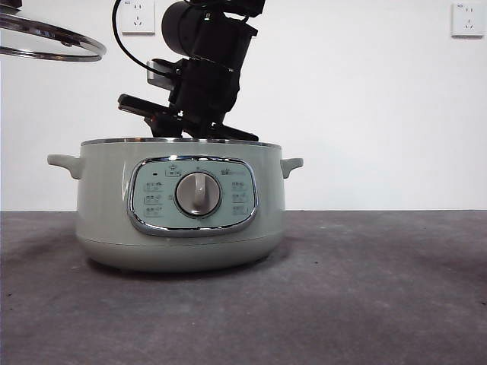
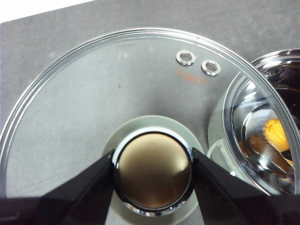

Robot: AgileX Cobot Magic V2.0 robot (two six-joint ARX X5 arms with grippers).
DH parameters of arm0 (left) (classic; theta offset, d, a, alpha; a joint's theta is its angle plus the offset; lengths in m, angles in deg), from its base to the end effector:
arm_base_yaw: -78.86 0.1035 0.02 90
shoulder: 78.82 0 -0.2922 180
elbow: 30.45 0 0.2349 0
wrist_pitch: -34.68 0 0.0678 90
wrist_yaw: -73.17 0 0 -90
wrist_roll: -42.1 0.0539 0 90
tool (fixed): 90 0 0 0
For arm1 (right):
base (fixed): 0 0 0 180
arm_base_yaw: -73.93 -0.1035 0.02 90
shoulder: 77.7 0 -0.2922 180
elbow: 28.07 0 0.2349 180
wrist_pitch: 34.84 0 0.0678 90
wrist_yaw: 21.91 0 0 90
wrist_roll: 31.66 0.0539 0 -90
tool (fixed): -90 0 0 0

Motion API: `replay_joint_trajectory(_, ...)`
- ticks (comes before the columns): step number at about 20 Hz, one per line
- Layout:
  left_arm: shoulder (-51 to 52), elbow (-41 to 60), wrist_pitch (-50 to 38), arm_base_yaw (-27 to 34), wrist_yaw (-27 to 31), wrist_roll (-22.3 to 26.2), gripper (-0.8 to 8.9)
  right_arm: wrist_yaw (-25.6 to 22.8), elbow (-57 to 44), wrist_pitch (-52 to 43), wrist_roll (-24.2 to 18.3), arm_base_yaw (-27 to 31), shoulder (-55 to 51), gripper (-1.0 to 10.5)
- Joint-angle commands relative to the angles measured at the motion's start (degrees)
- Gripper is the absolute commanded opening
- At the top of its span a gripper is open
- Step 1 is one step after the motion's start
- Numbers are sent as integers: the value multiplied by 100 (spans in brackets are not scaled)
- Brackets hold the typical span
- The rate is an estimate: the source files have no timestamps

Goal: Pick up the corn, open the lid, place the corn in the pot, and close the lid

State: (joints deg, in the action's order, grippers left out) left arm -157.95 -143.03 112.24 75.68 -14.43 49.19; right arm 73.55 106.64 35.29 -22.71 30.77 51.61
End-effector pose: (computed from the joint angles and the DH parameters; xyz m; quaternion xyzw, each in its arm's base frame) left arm 0.2480 -0.0115 0.4353 0.0755 0.3739 -0.0295 0.9239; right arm 0.3545 0.3395 0.2419 -0.1124 0.5322 0.3071 0.7809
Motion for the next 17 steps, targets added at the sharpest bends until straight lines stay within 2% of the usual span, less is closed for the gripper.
replay_joint_trajectory(1,83,-28,-199,-2,-146,66,-9,-15,13,199,-63,-24,212,-12)
replay_joint_trajectory(3,76,-28,-208,-13,-284,61,-9,-11,15,221,-46,-28,214,11)
replay_joint_trajectory(4,74,-28,-212,-13,-304,63,-9,-13,20,234,-15,-28,210,87)
replay_joint_trajectory(6,61,-26,-210,-13,-474,59,-9,-59,28,267,37,-35,205,547)
replay_joint_trajectory(7,59,-26,-210,-13,-485,39,-9,-101,48,251,197,-35,162,606)
replay_joint_trajectory(11,26,-24,-197,-61,-584,-17,-9,-498,149,426,258,-120,-621,597)
replay_joint_trajectory(12,26,-24,-192,-61,-586,-44,-9,-748,149,654,205,-190,-962,594)
replay_joint_trajectory(13,26,-24,-168,-68,-614,-63,-9,-1261,149,1062,136,-275,-1392,591)
replay_joint_trajectory(14,26,-24,-133,-114,-756,-66,-9,-1716,149,1436,103,-339,-1784,505)
replay_joint_trajectory(16,2,-22,-151,-328,-883,-105,-9,-2175,149,2026,116,-420,-2621,126)
replay_joint_trajectory(17,-26,-22,-160,-455,-883,-111,-9,-2280,149,2238,120,-422,-2986,-13)
